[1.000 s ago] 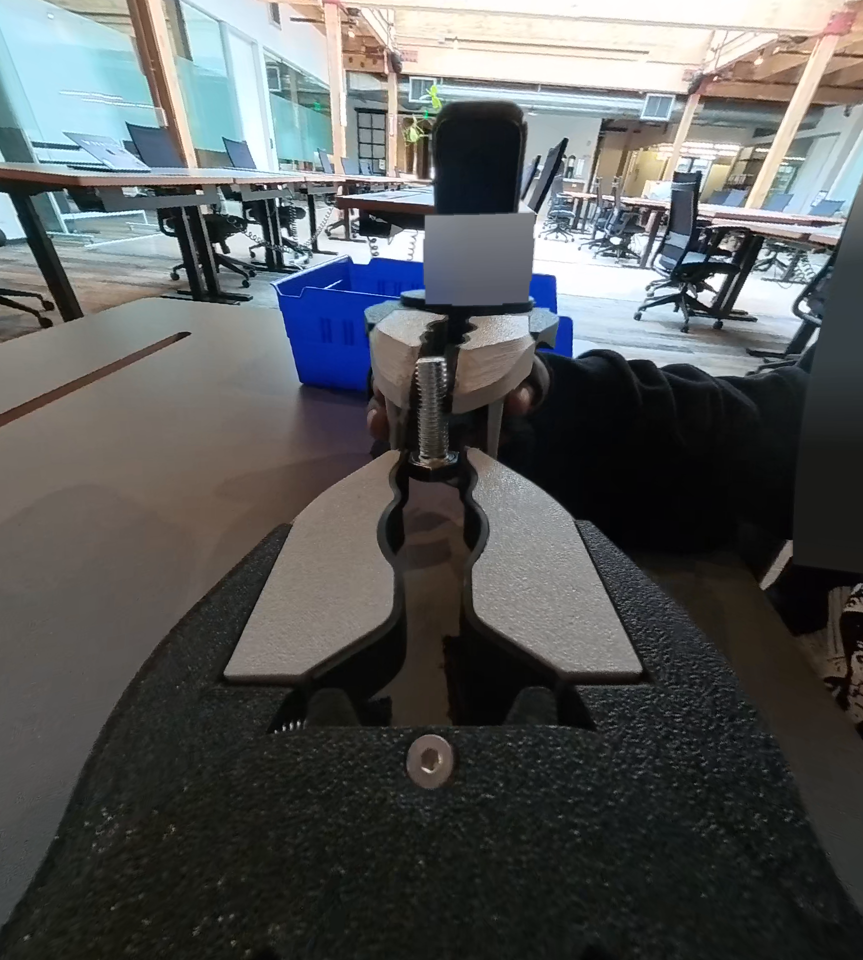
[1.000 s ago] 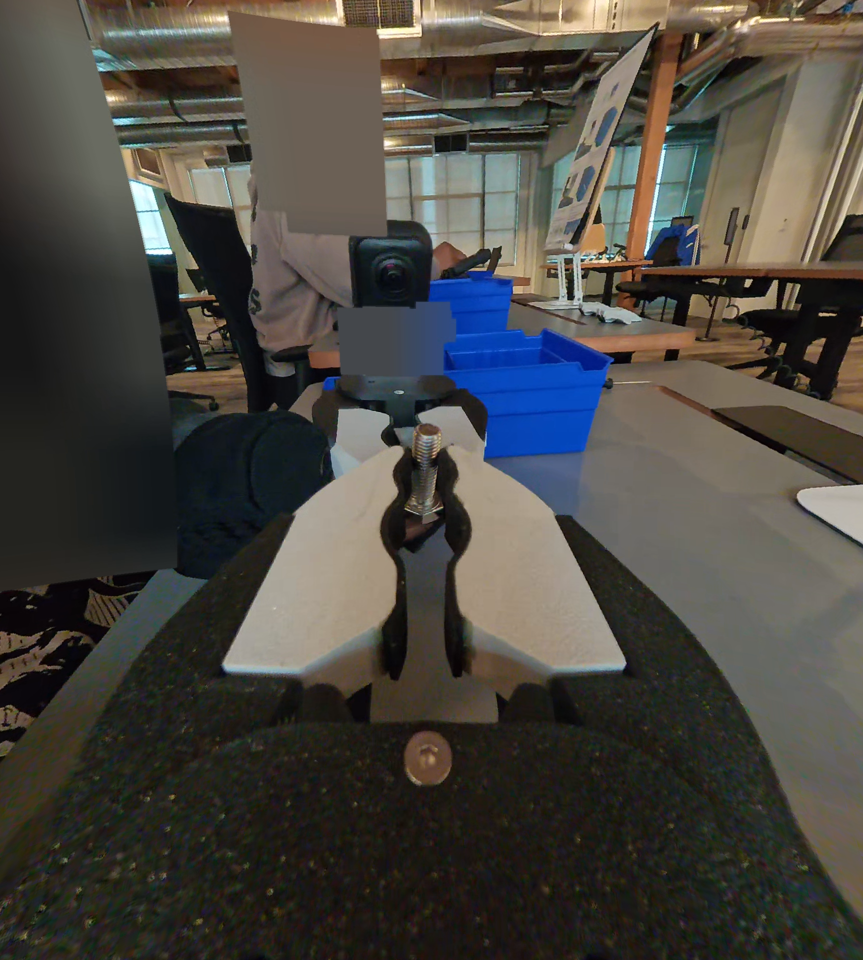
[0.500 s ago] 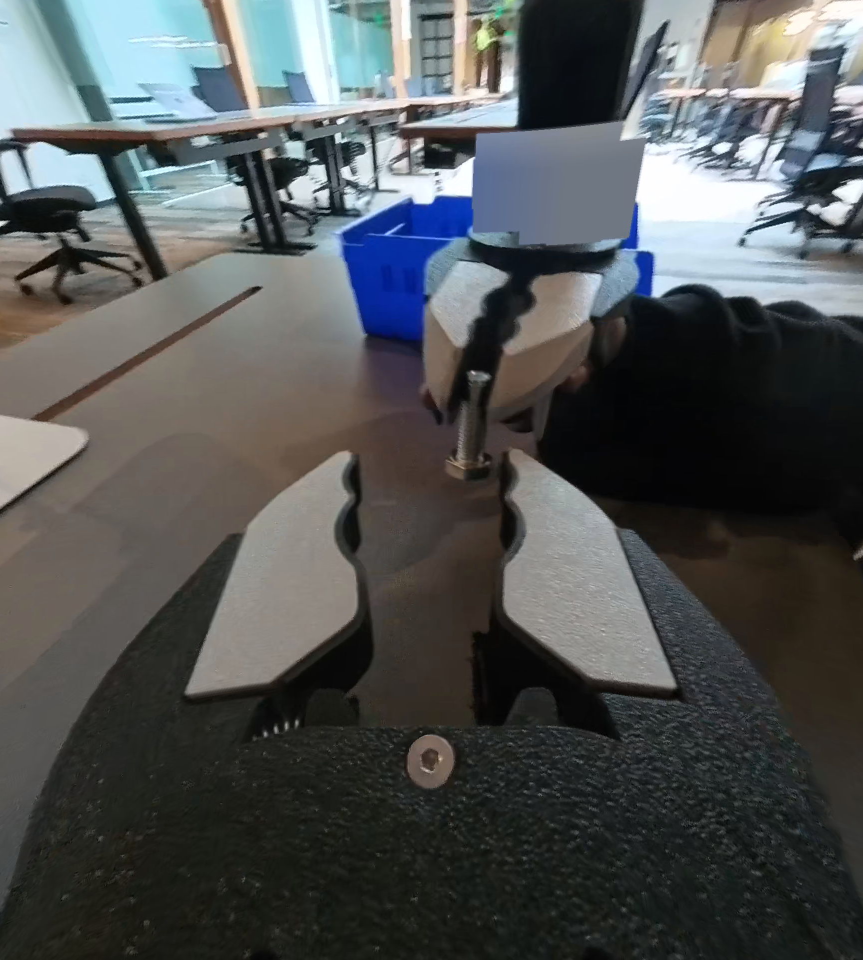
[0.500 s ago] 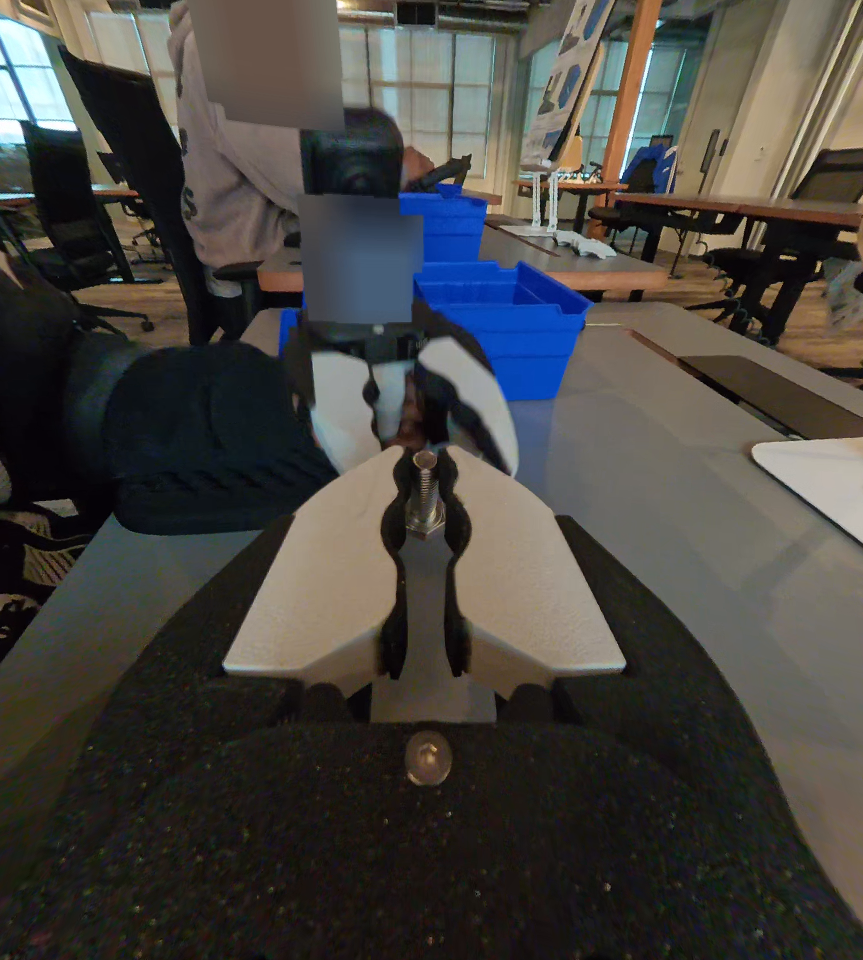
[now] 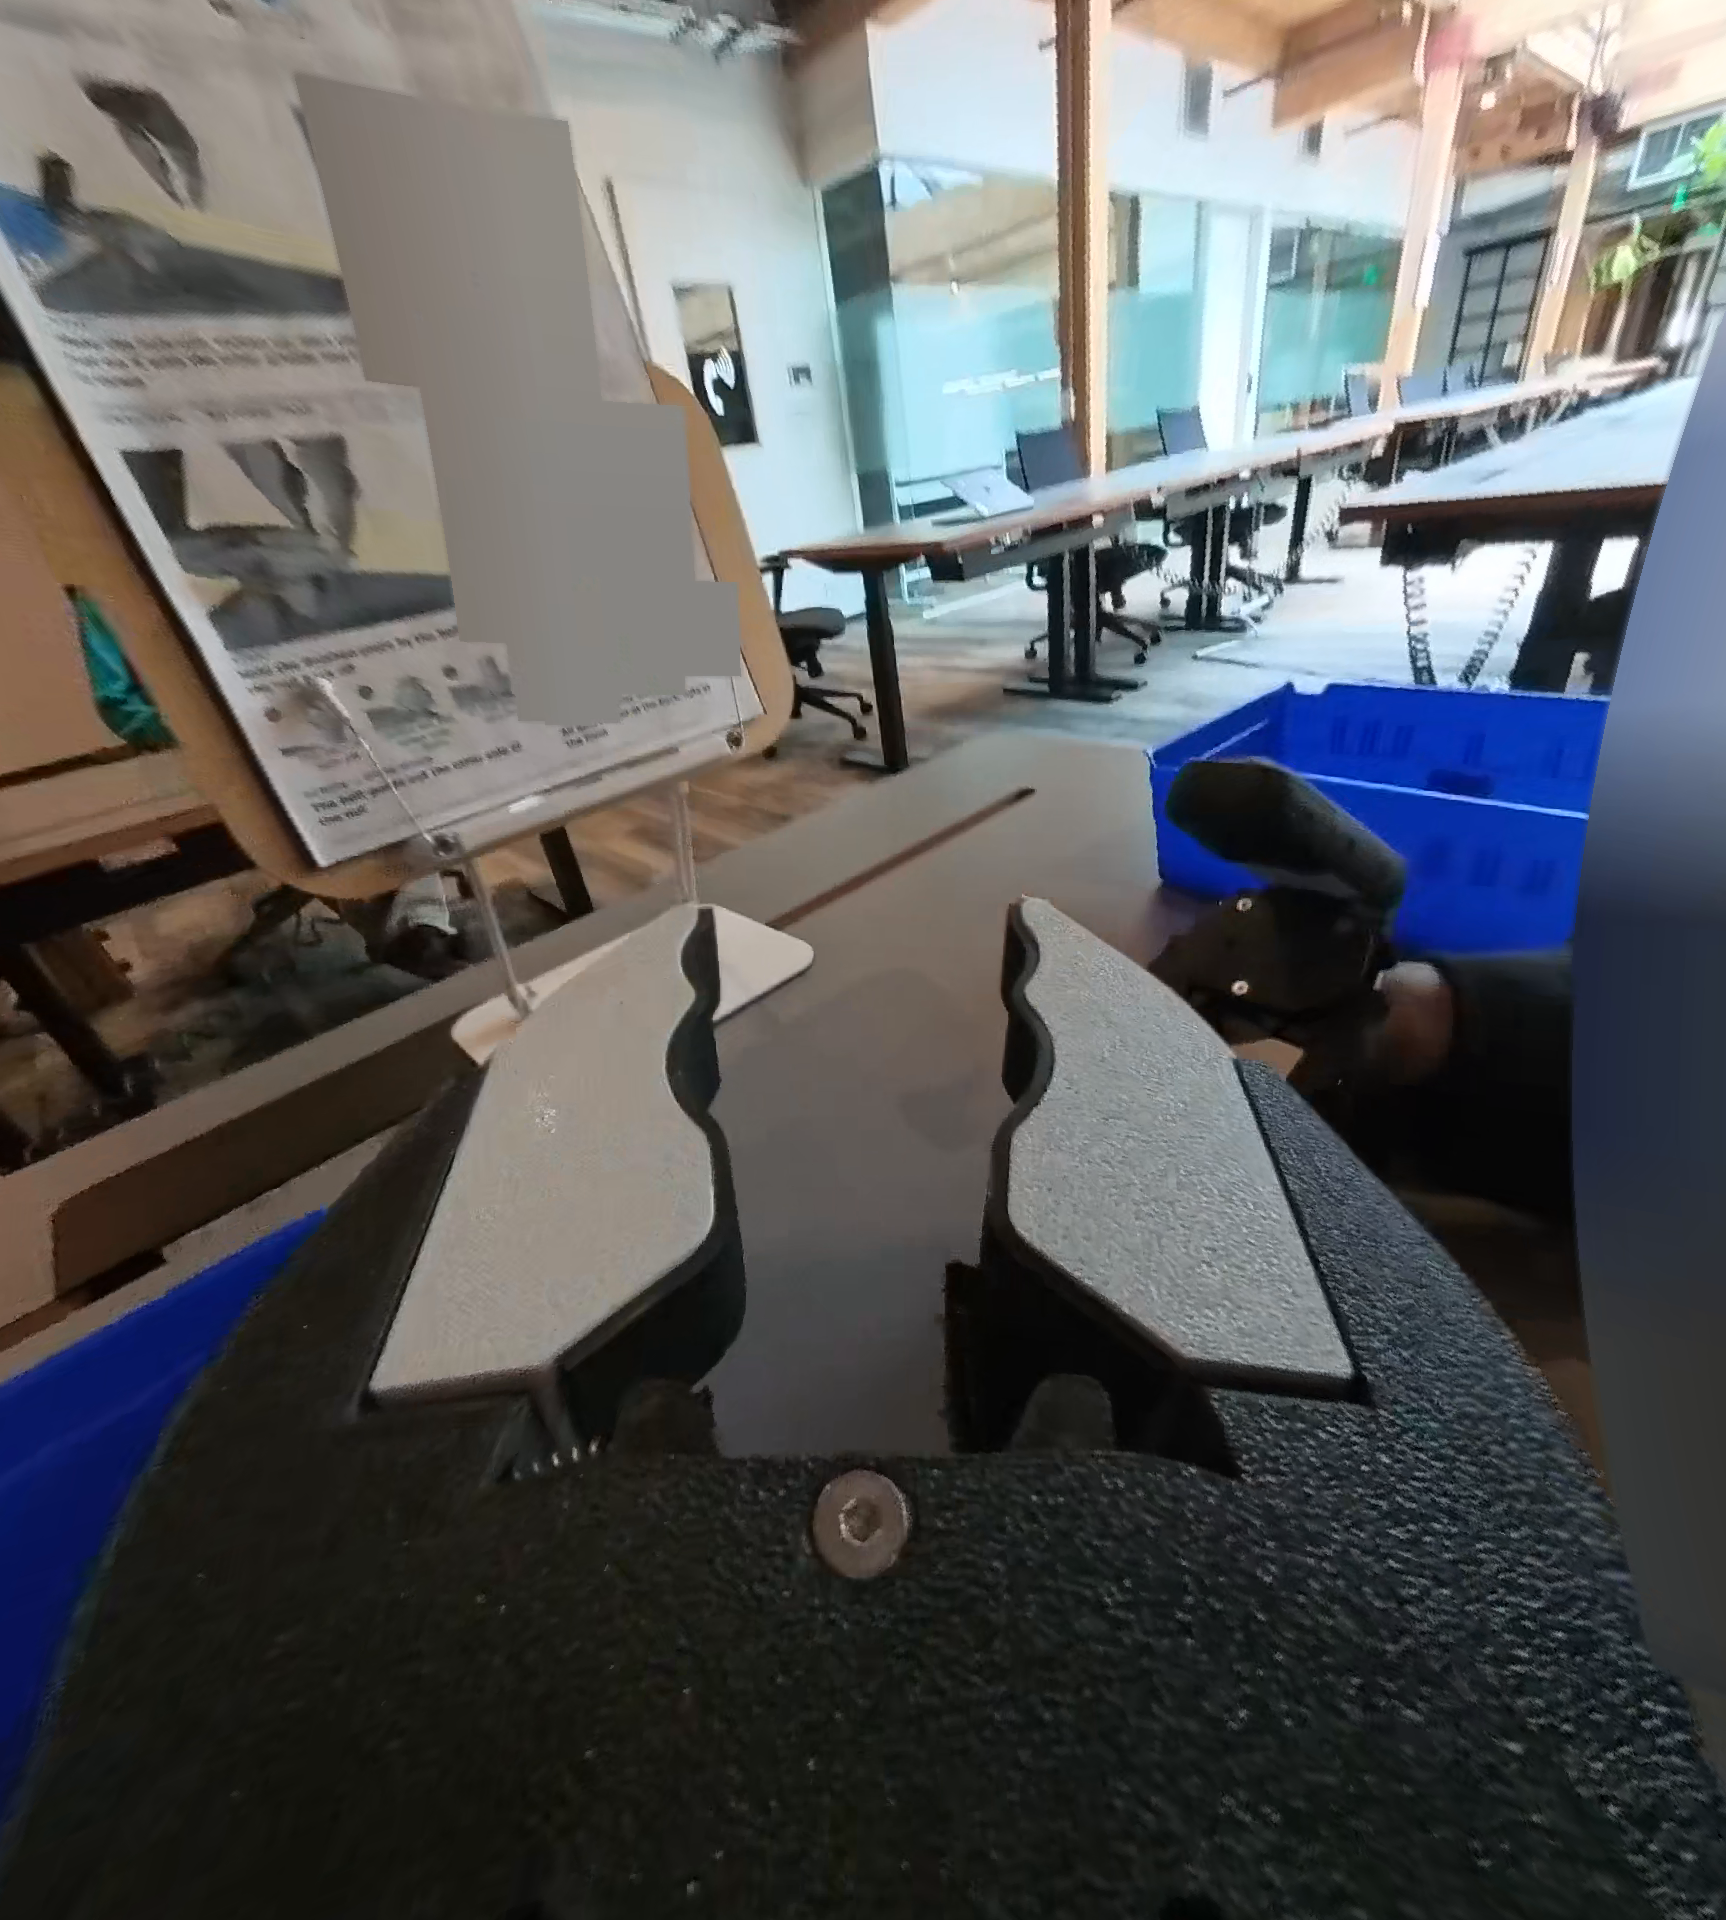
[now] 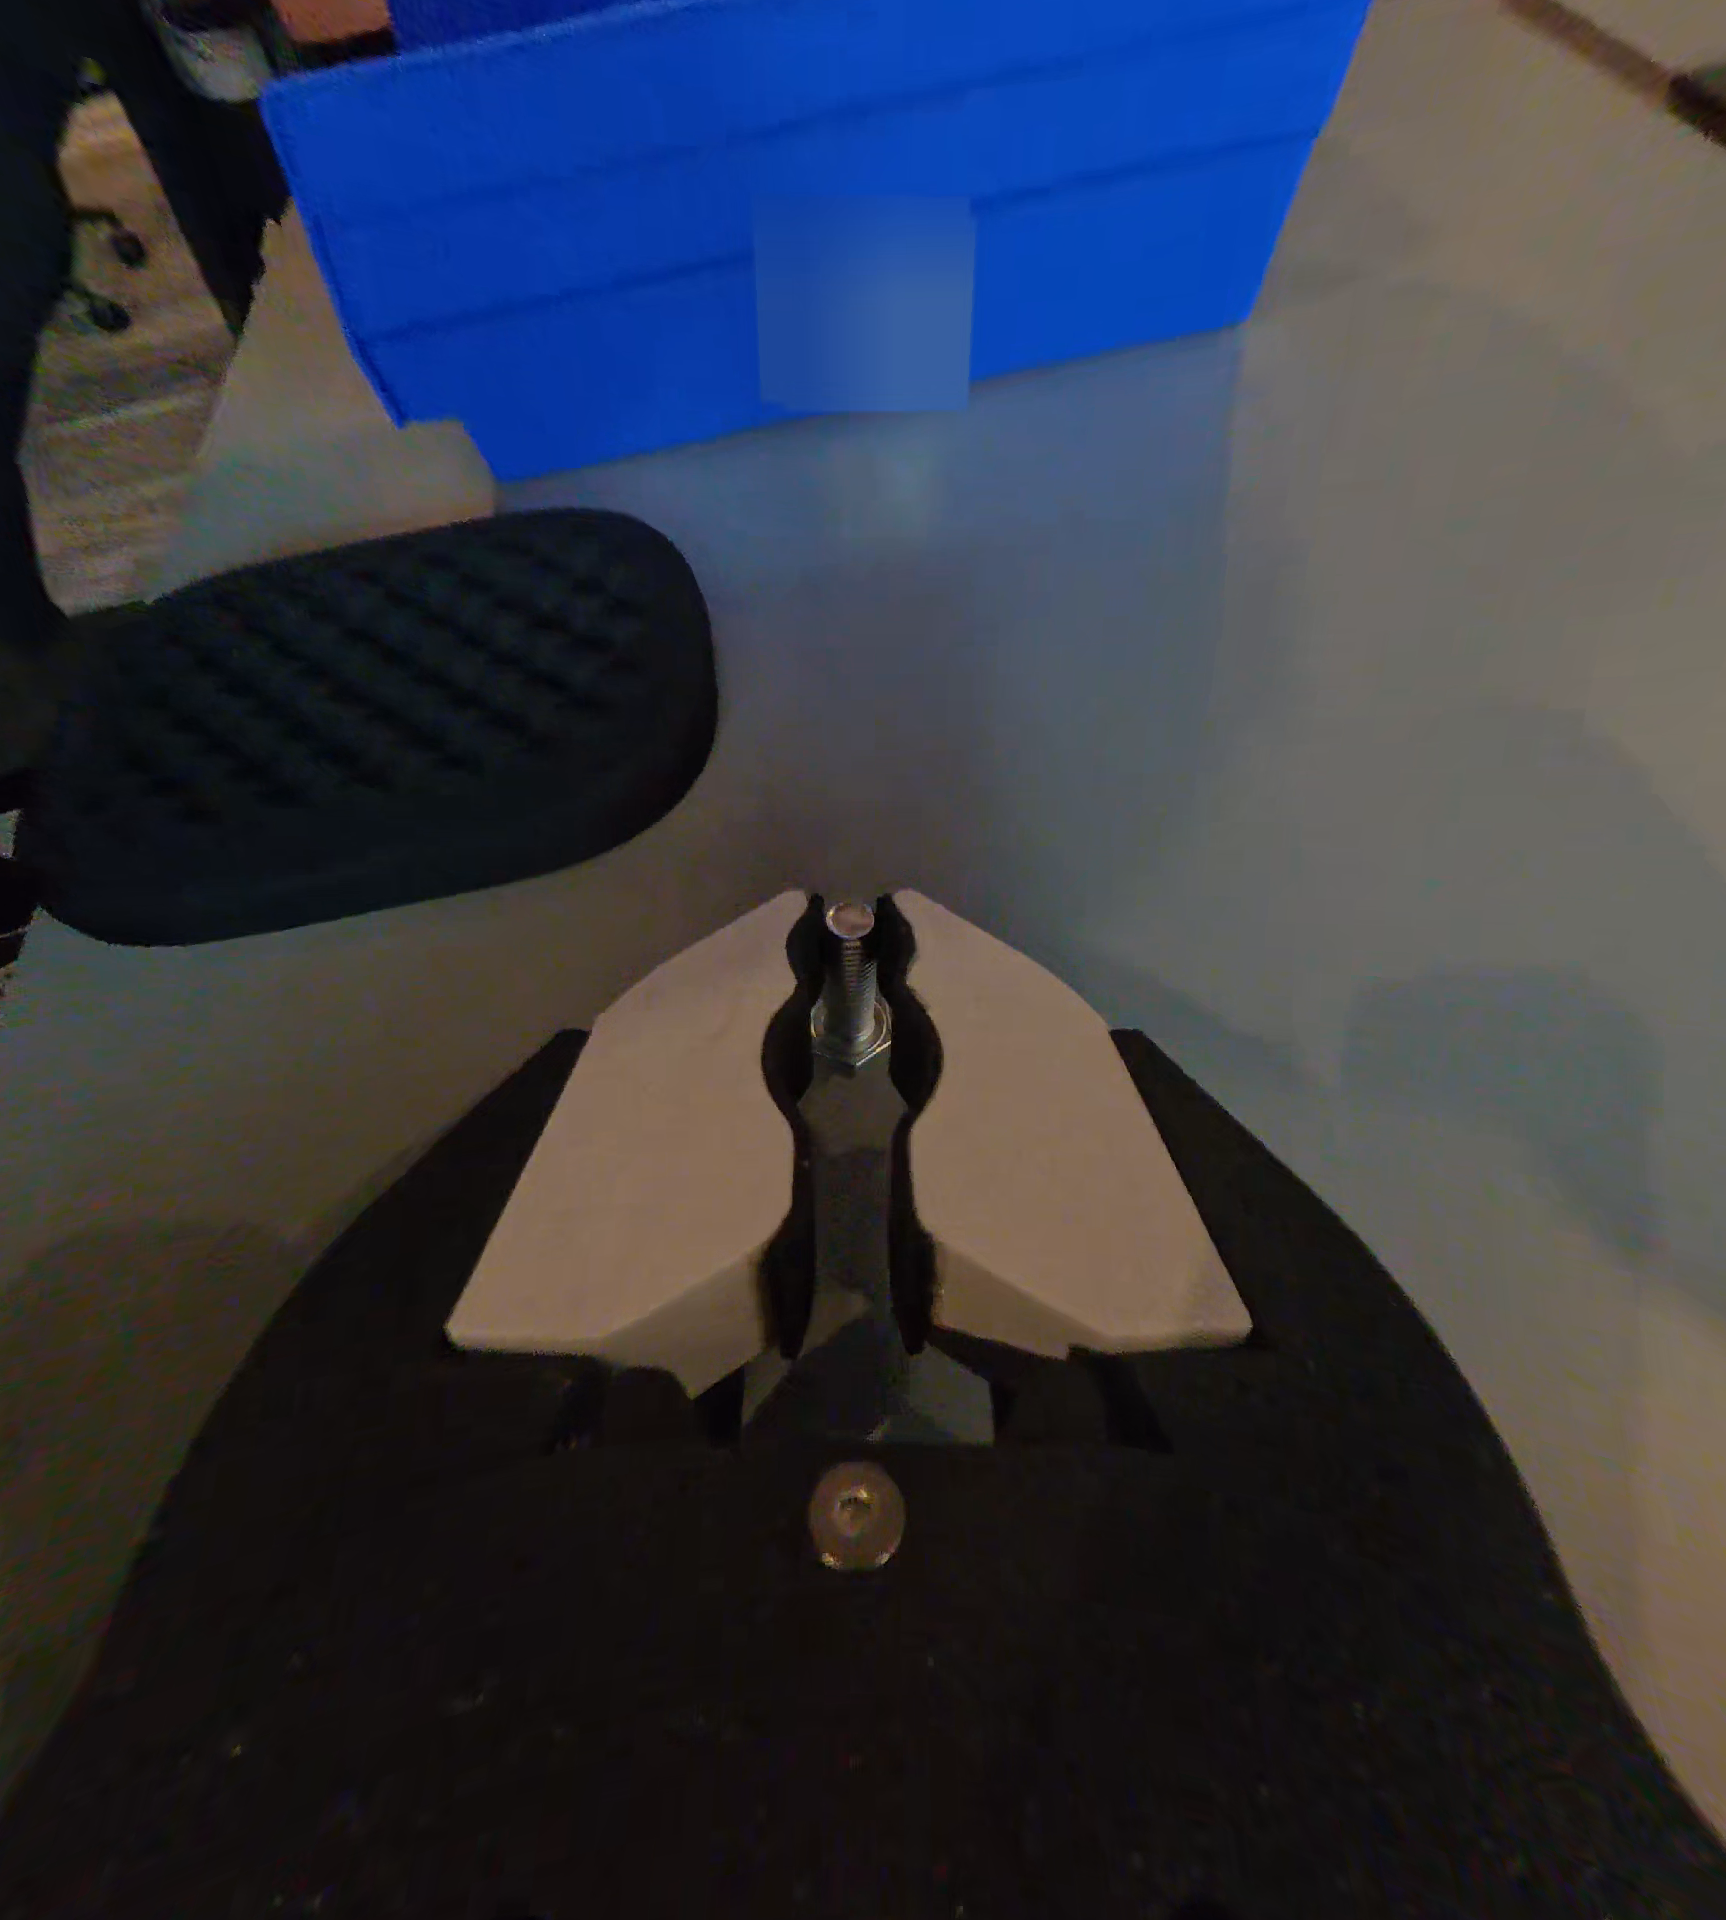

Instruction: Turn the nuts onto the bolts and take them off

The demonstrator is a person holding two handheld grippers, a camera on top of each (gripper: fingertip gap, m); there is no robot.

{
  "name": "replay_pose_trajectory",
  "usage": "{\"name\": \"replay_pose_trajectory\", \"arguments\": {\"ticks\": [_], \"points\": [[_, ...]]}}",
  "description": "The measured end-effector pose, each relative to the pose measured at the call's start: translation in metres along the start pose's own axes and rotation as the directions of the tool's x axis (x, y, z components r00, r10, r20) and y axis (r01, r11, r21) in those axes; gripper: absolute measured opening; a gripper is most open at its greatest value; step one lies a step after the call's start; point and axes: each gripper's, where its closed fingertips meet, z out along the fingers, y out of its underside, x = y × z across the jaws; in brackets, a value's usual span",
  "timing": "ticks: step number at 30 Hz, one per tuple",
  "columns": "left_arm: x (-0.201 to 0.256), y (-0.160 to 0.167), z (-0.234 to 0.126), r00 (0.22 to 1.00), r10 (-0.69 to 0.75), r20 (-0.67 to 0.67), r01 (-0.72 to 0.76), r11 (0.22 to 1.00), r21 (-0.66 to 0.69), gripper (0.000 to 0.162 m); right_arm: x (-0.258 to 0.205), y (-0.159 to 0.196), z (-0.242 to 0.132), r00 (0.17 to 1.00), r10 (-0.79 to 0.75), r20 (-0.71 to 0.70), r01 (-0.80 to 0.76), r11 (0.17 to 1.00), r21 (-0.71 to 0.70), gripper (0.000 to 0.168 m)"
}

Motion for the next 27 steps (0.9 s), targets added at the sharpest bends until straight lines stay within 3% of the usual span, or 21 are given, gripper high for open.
{"name": "replay_pose_trajectory", "arguments": {"ticks": [17,24,27], "points": [[0.0,0.012,-0.005,1.0,-0.007,-0.02,0.006,0.999,-0.044,0.052,0.0,0.012,0.002,0.999,-0.051,0.007,0.052,0.998,-0.048,0.009],[-0.004,0.018,-0.011,0.999,0.032,-0.005,-0.032,0.993,-0.11,0.053,-0.003,0.01,-0.001,0.999,-0.041,0.019,0.041,0.999,-0.032,0.02],[-0.023,0.021,-0.031,0.996,0.074,0.051,-0.06,0.971,-0.23,0.053,-0.004,-0.003,-0.012,1.0,-0.015,0.022,0.014,0.999,0.047,0.033]]}}
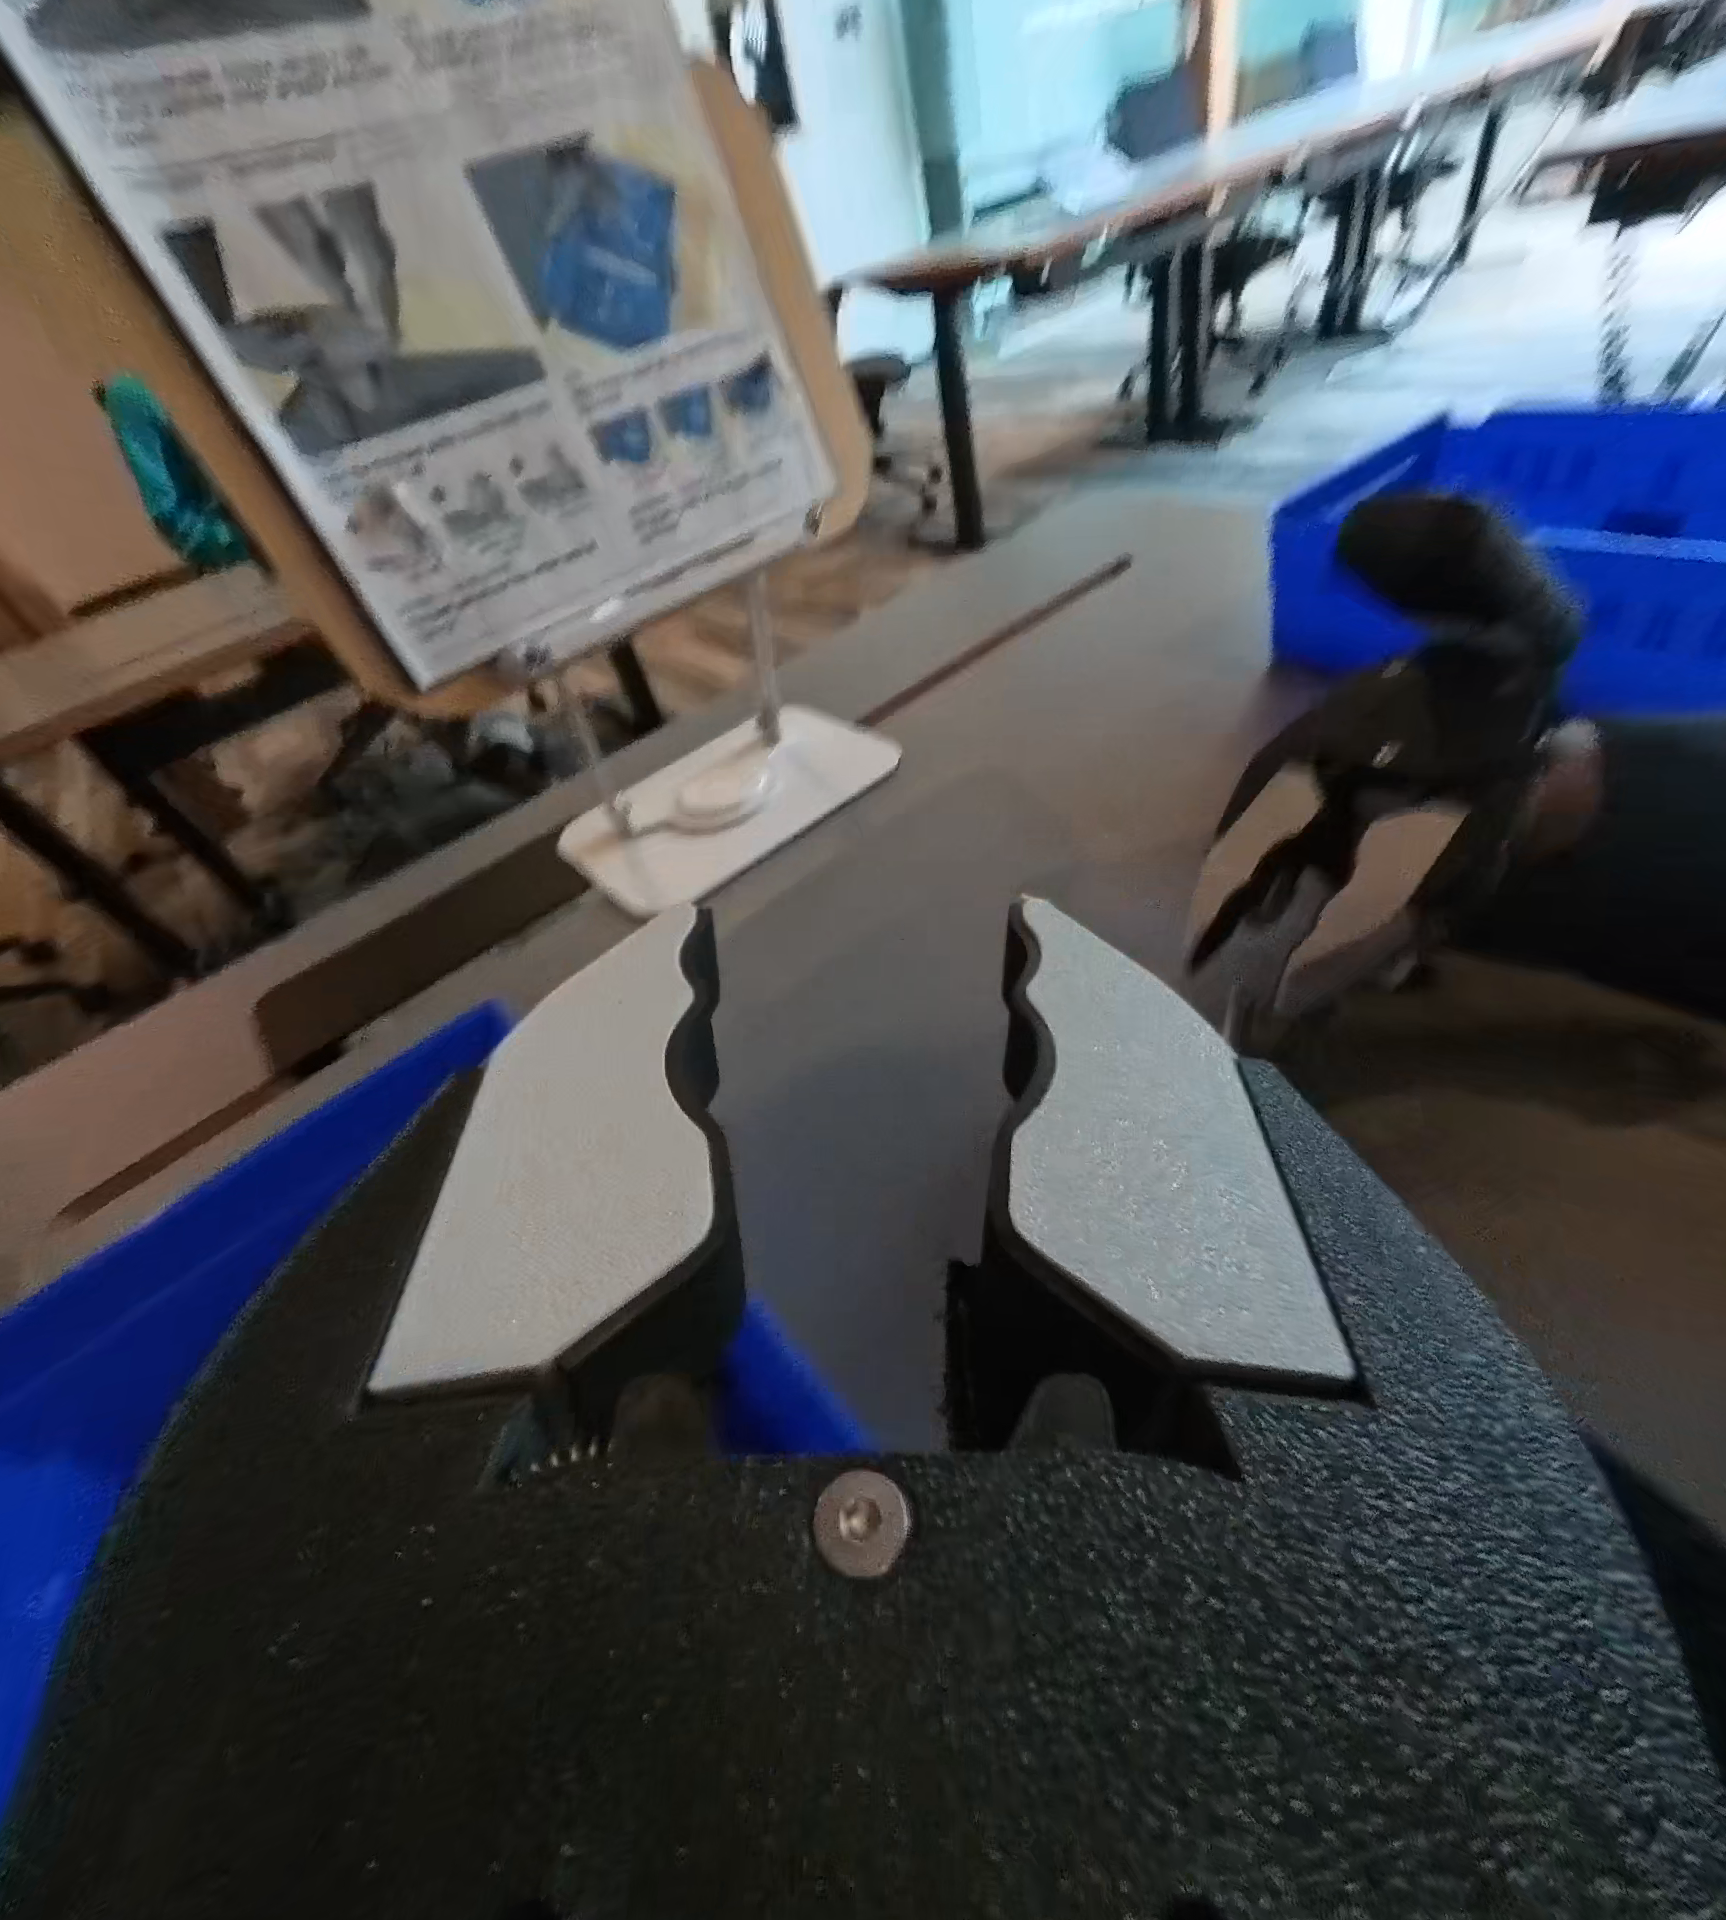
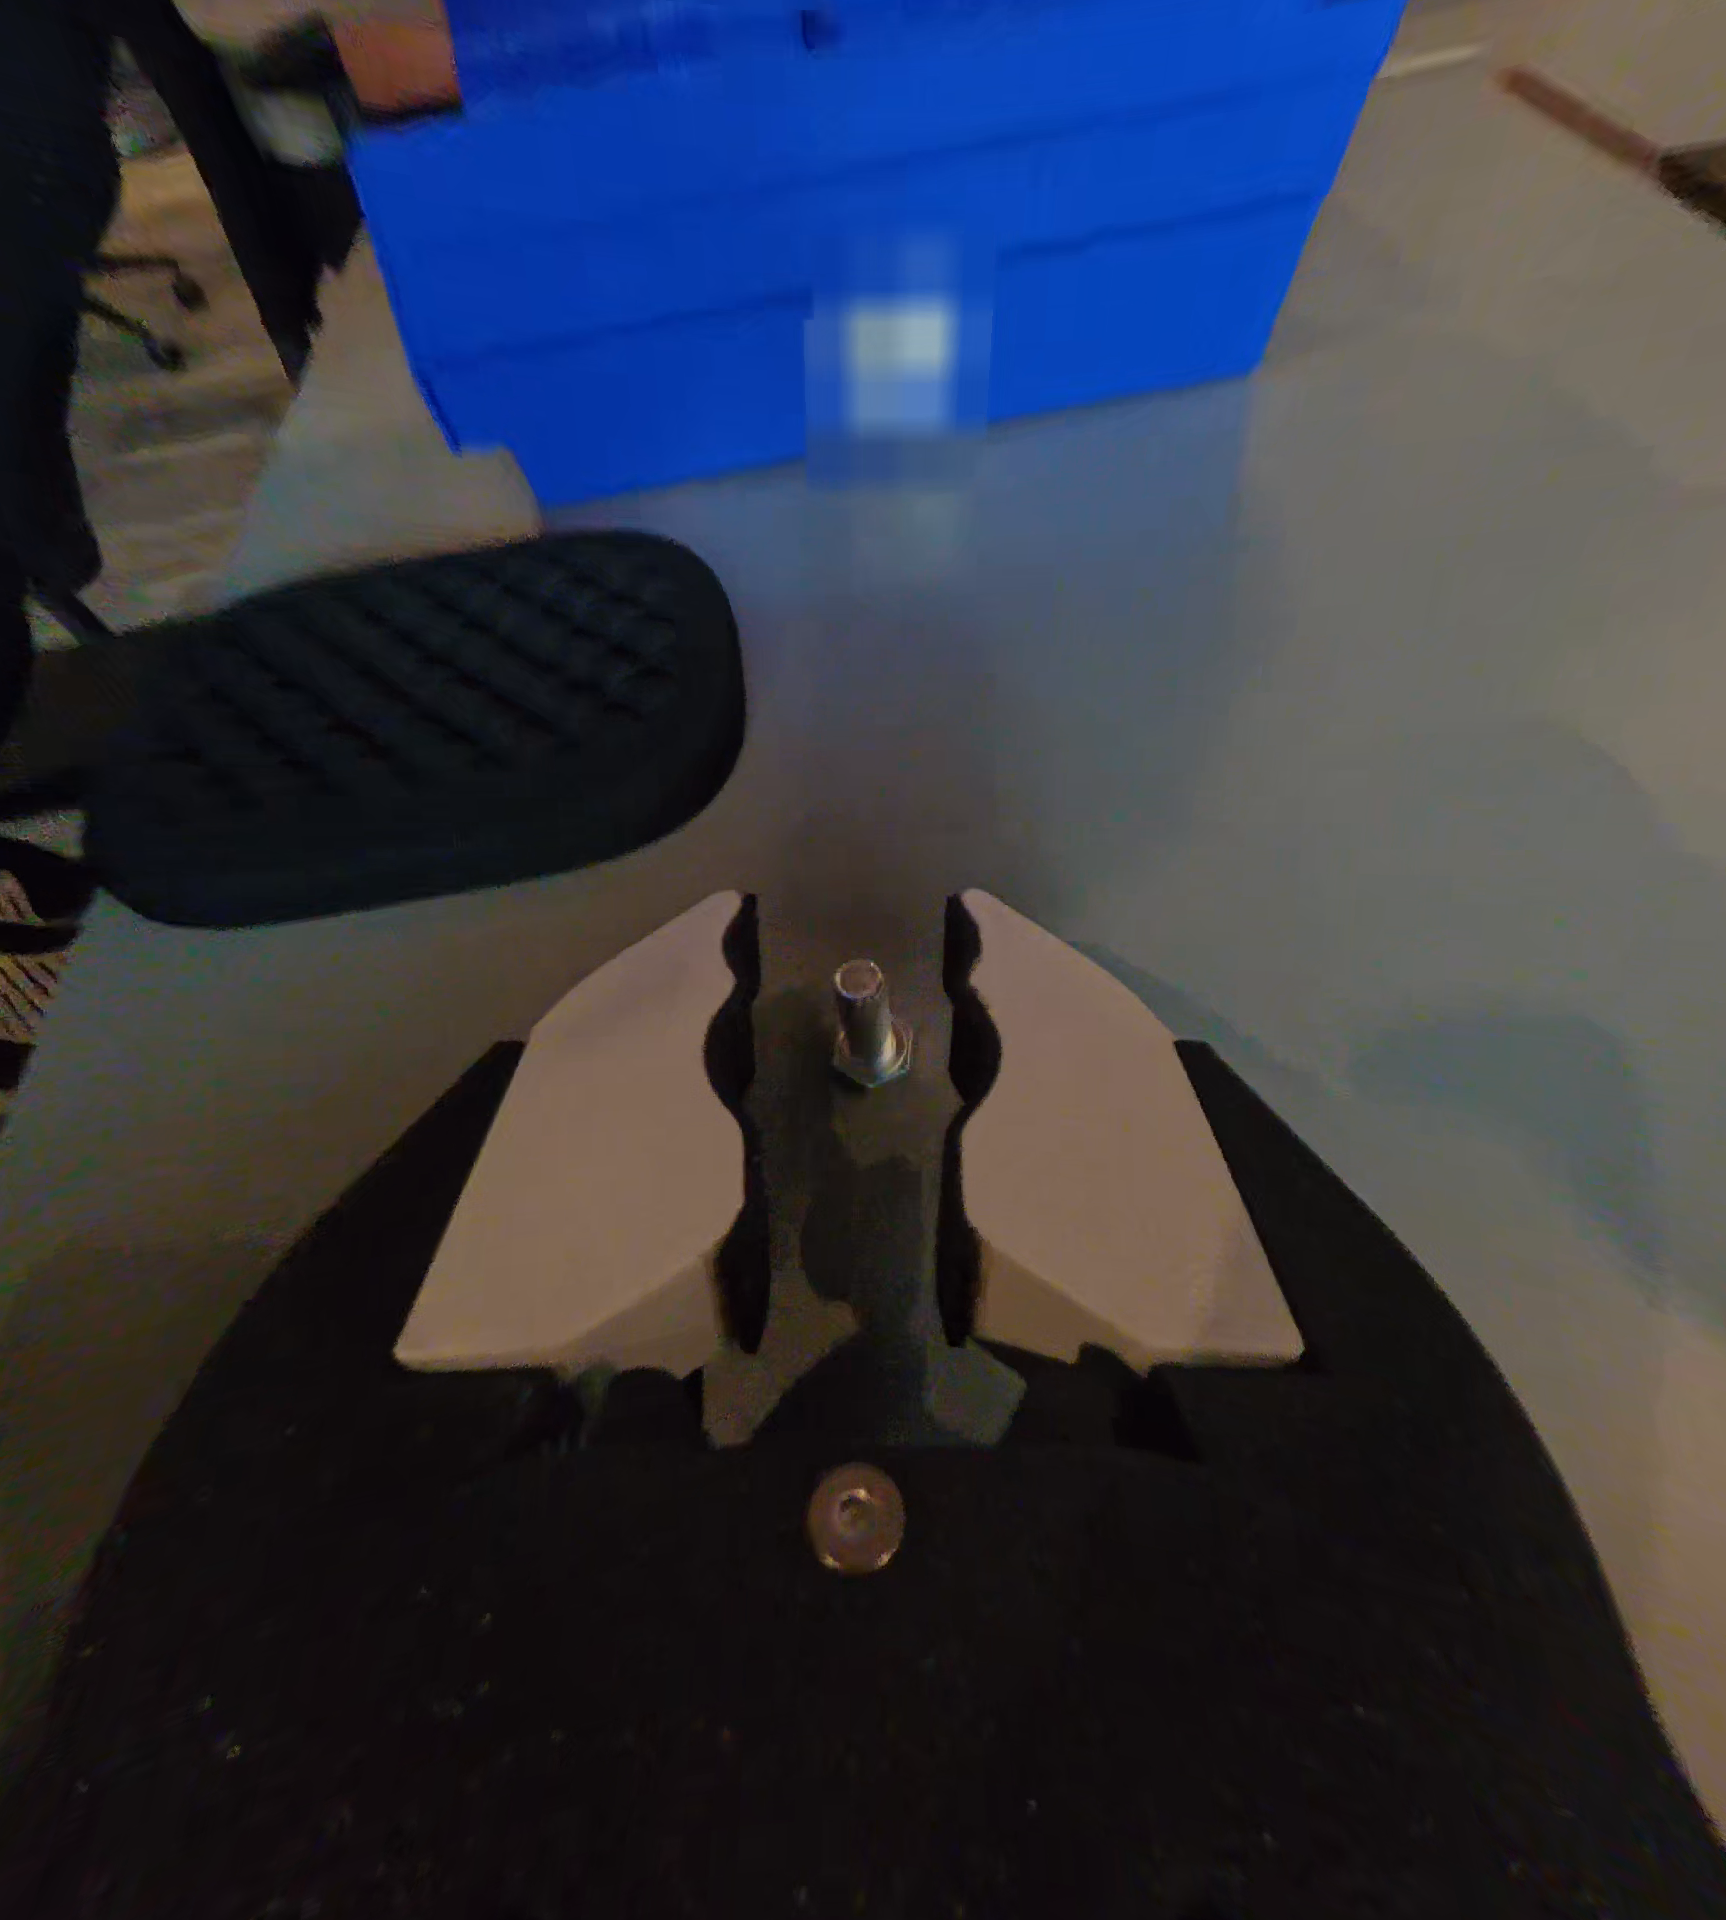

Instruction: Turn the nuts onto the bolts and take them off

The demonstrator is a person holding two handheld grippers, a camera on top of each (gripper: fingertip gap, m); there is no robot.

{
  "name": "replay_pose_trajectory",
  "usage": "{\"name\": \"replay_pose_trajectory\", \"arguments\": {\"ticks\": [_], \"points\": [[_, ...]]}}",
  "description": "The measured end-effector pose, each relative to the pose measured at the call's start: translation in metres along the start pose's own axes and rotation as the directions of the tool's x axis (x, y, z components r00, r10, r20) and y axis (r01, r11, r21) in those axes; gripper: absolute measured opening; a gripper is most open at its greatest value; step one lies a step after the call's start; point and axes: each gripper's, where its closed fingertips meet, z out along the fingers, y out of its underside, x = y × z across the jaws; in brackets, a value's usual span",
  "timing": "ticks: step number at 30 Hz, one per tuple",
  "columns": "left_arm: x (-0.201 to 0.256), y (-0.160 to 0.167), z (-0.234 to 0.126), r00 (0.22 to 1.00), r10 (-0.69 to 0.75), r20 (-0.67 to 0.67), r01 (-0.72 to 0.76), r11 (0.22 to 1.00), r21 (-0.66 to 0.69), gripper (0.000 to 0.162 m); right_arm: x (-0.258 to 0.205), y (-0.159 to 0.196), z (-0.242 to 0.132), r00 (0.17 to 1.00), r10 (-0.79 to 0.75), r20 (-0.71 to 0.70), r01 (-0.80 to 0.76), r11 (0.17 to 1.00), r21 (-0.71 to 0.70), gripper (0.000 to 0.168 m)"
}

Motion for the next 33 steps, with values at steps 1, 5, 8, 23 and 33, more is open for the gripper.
{"name": "replay_pose_trajectory", "arguments": {"ticks": [1,5,8,23,33], "points": [[-0.009,0.006,-0.009,1.0,0.001,0.014,0.0,0.998,-0.066,0.053,0.0,-0.006,-0.005,1.0,0.006,0.0,-0.006,0.999,0.039,0.035],[-0.049,0.041,-0.054,0.997,-0.053,0.057,0.07,0.931,-0.358,0.052,0.002,-0.026,-0.026,0.999,0.035,-0.009,-0.033,0.987,0.155,0.039],[-0.066,0.083,-0.086,0.992,-0.115,0.061,0.128,0.784,-0.607,0.043,0.005,-0.035,-0.041,0.998,0.053,-0.032,-0.045,0.976,0.214,0.041],[-0.068,0.229,-0.117,0.967,-0.175,-0.185,-0.126,0.304,-0.944,0.04,0.007,-0.037,-0.049,0.997,0.072,-0.038,-0.061,0.968,0.243,0.04],[-0.065,0.241,-0.116,0.959,-0.23,-0.165,-0.128,0.168,-0.978,0.041,0.009,-0.038,-0.051,0.996,0.08,-0.04,-0.067,0.965,0.254,0.037]]}}
